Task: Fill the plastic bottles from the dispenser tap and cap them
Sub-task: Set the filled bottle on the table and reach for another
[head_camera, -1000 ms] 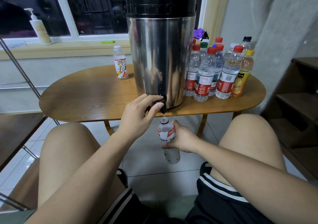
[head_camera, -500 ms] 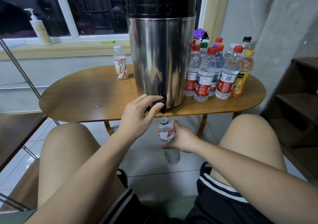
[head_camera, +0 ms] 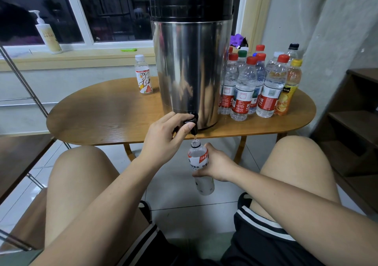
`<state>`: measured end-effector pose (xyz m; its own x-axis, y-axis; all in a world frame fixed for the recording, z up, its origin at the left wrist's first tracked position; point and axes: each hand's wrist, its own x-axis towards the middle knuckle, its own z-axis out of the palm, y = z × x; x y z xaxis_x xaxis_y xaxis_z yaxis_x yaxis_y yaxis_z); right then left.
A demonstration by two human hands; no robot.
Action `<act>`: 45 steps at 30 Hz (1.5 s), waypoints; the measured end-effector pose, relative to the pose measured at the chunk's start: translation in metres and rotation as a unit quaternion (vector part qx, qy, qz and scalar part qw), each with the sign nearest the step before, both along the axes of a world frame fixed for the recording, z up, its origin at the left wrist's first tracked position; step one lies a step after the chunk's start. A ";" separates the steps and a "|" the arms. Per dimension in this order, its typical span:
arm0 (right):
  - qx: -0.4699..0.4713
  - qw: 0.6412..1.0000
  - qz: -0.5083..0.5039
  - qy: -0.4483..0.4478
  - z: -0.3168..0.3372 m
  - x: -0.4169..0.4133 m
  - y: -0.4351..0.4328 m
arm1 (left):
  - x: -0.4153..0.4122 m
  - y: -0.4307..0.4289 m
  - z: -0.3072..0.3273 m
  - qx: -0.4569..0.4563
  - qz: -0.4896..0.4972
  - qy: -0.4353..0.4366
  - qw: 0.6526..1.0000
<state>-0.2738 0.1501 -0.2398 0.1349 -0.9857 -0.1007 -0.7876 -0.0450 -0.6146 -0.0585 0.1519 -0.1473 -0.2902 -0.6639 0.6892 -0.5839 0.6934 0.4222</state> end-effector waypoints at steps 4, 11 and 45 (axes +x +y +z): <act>0.000 1.000 0.000 0.005 -0.001 0.000 0.000 | 0.000 0.000 0.001 -0.001 0.003 0.001 1.000; 0.000 1.000 -0.003 0.003 -0.001 0.000 -0.001 | 0.000 -0.001 0.000 0.001 0.004 0.002 1.000; -0.002 1.000 -0.006 -0.002 0.001 0.001 0.001 | -0.001 0.000 0.000 -0.001 0.006 0.004 1.000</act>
<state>-0.2731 0.1515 -0.2387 0.1231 -0.9878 -0.0957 -0.7850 -0.0379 -0.6183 -0.0591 0.1520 -0.1471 -0.2776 -0.6653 0.6930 -0.5884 0.6880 0.4247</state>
